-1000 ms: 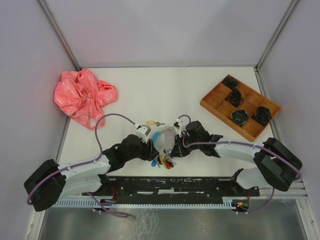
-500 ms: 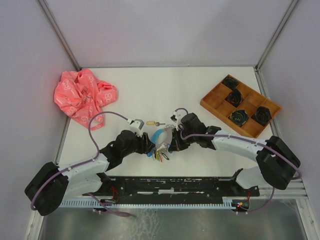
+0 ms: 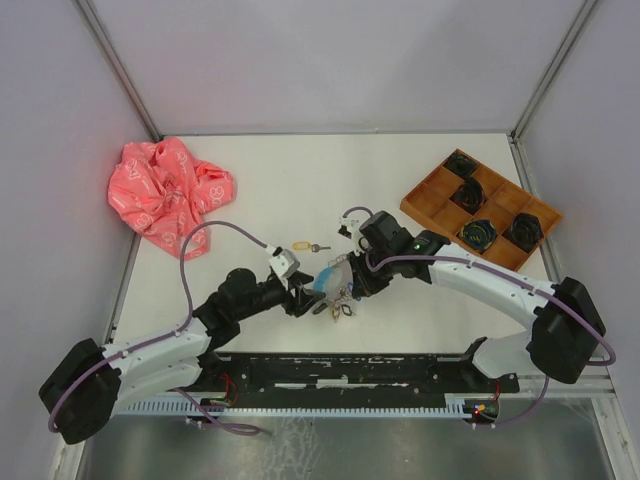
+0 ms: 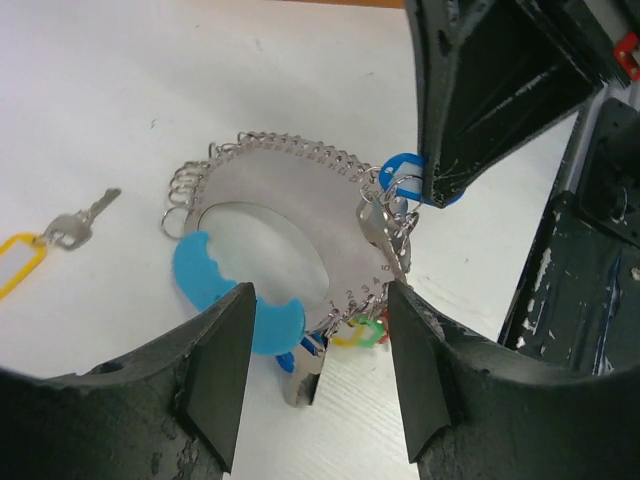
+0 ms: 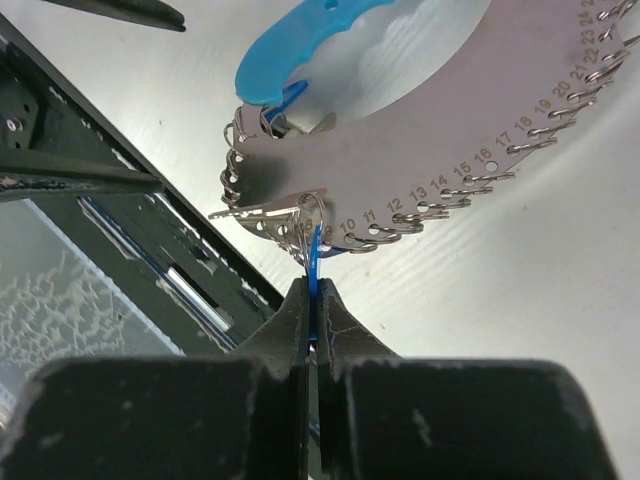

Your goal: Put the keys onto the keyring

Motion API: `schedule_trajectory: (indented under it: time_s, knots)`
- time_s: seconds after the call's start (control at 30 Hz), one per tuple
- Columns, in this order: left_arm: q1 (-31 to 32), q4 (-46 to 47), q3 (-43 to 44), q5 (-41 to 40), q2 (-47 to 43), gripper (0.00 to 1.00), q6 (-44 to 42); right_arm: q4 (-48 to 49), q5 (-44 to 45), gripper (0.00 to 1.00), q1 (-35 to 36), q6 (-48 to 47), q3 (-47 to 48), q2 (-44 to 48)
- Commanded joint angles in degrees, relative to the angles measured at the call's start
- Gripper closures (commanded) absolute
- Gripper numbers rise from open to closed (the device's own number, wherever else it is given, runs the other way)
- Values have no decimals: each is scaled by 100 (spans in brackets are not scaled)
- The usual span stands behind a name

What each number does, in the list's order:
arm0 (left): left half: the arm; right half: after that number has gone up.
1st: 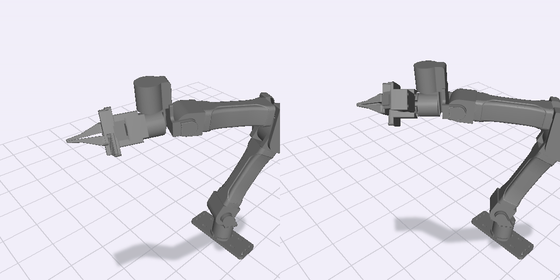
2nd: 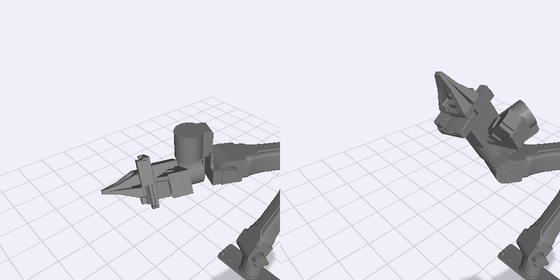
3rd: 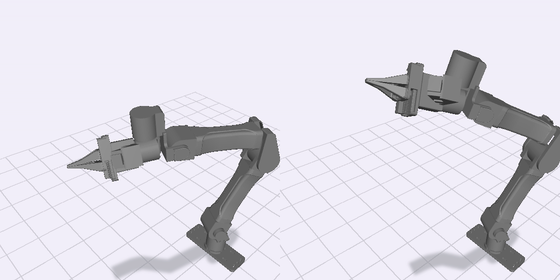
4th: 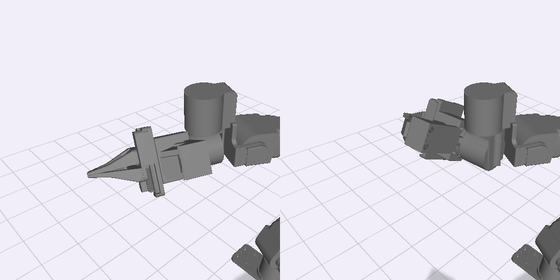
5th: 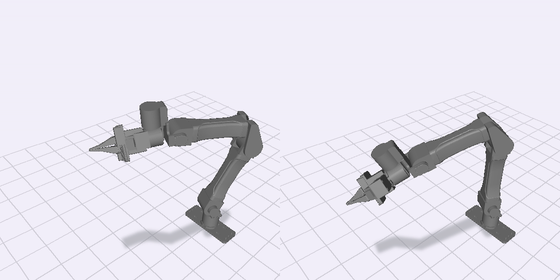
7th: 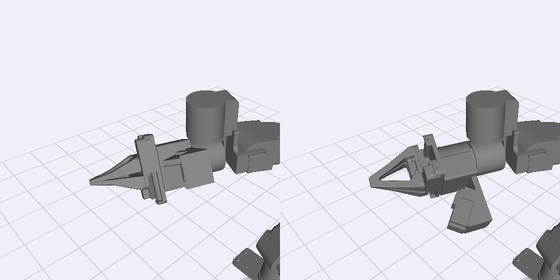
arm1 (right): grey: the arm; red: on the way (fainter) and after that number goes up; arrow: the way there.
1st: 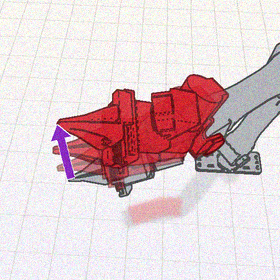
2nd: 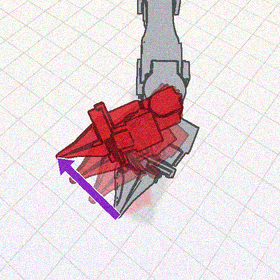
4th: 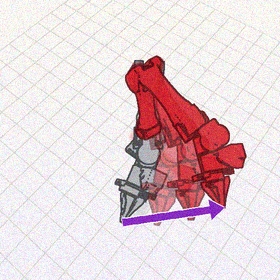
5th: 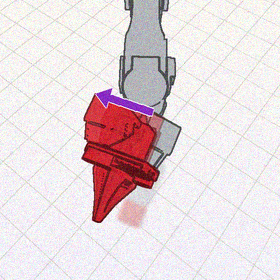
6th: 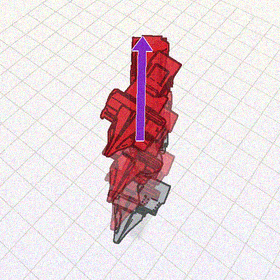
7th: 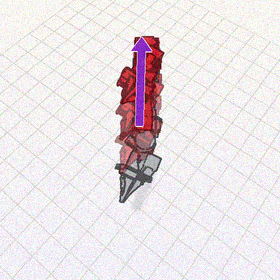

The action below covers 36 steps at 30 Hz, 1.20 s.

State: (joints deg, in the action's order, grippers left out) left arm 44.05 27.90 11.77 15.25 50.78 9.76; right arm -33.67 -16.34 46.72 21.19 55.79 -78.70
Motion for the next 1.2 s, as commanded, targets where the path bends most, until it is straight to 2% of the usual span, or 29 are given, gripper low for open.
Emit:
schedule_trajectory:
  time_s: [0.0, 0.13, 0.3, 0.43, 0.8, 0.97, 1.17]
  knots:
    - [304, 826, 68, 376, 358, 36, -1301, -785, 164, 97, 4, -499, 545, 92]
    - [595, 905, 224, 403, 799, 31, -1773, -1041, 234, 97, 4, -595, 756, 82]
    - [948, 1039, 251, 171, 983, 29, -2086, -1215, 232, 97, 6, -625, 855, 88]
    - [1056, 1159, 177, -58, 1065, 28, -2319, -1260, 157, 96, 4, -618, 916, 127]
    - [1293, 1684, 471, -58, 1857, 29, -2559, -1370, 39, 96, 4, -527, 1133, 104]
    - [1327, 1815, 601, -35, 2119, 36, -2563, -1412, -13, 94, 4, -467, 1175, 67]
    - [1359, 1877, 716, 89, 2509, 58, -2532, -1406, -27, 89, 4, -412, 1240, -23]
